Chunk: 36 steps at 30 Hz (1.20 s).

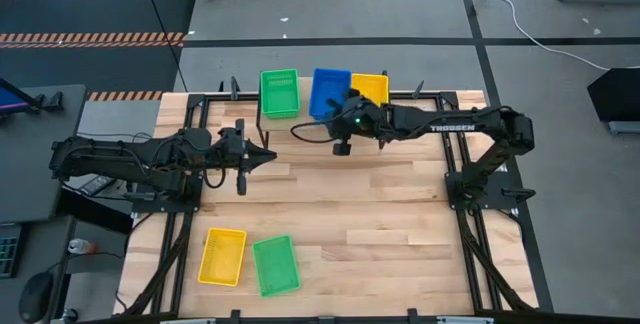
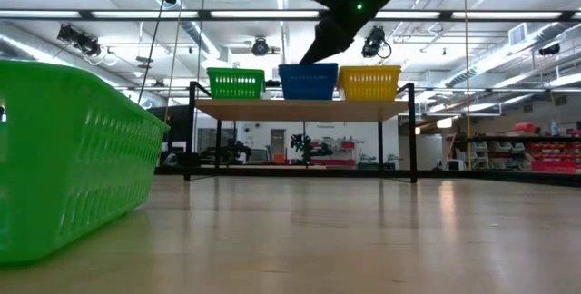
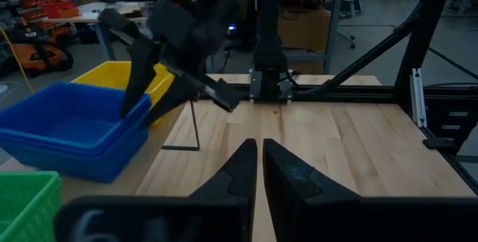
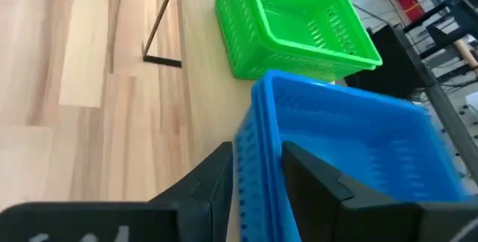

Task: Stack baskets on shelf by color
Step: Stack the blue bin on top of the blue bin on the shelf, then stack the green bin on top of the green bin on the shelf

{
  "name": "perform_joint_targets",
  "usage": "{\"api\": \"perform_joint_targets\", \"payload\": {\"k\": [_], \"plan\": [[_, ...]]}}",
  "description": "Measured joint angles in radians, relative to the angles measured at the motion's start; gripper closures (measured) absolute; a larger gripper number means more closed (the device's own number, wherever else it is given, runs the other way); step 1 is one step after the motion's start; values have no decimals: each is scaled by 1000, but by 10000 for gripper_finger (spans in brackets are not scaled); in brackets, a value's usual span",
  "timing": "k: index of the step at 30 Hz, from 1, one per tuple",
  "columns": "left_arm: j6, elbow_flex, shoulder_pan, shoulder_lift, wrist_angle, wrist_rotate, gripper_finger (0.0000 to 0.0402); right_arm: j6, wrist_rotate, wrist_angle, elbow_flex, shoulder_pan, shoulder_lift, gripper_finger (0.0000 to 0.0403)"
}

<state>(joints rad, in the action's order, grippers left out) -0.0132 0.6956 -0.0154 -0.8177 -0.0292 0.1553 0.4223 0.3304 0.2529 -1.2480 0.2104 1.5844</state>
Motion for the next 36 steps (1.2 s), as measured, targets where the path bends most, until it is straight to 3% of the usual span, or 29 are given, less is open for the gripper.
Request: {"api": "perform_joint_targets", "payload": {"k": [29, 36], "plan": [[-1, 0, 0, 0, -3, 0, 367, 170, 76, -36, 1, -18, 13, 282], [-7, 0, 0, 0, -4, -3, 369, 177, 198, -132, 1, -123, -50, 281]]}}
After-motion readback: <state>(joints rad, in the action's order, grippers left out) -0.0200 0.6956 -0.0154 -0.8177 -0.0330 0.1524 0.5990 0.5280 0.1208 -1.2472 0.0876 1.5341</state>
